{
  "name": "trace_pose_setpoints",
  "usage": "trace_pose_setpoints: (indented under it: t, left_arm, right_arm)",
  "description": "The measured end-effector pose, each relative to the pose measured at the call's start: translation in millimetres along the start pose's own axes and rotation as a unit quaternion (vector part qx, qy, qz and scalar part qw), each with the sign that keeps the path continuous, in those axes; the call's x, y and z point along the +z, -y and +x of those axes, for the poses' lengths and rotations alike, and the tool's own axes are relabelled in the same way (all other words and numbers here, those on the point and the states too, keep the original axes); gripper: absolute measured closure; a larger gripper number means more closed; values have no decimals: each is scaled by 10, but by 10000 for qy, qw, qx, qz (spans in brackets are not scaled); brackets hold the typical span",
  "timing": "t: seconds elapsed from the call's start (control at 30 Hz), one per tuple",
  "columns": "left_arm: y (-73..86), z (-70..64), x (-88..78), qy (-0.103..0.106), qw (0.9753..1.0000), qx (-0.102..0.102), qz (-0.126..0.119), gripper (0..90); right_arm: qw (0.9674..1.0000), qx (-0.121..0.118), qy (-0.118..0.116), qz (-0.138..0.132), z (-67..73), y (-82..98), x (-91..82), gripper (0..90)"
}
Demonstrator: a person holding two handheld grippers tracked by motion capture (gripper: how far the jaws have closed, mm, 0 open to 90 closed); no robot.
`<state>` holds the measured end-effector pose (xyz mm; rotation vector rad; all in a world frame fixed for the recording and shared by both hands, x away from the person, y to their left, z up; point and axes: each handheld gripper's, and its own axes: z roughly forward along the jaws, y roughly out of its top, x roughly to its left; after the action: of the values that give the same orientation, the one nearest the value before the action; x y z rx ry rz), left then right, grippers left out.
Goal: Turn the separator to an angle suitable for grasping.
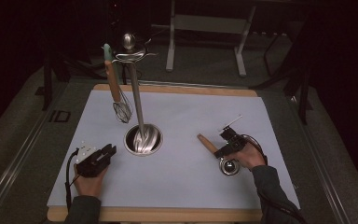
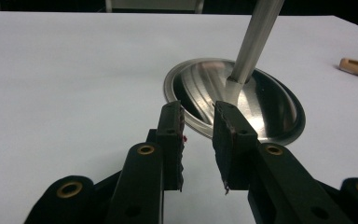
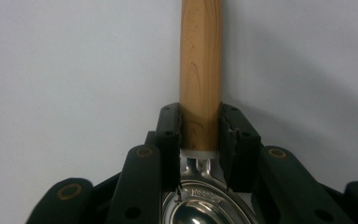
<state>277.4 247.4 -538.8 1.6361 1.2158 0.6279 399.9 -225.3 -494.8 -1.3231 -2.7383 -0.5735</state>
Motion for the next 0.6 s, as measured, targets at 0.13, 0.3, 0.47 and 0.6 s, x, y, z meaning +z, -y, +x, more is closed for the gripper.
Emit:
trace_pose_setpoints:
  t: [0.13, 0.3, 0.47, 0.6]
  left_arm:
    - [0, 0, 1, -1, 10000, 1, 2, 734]
    - [-1, 1, 3, 5, 10000, 1, 3, 734]
    - [-1, 1, 3, 6, 10000, 4, -1, 734]
    - [0, 1, 1, 4, 10000, 6, -4, 734]
  right_arm:
    - [9997, -6, -12, -255, 27, 2, -89, 711]
    - [9990, -155, 66, -420, 60, 0, -146, 711]
    - [9982, -212, 114, -545, 91, -9, -170, 711]
    - [9971, -389, 29, -656, 118, 5, -160, 710]
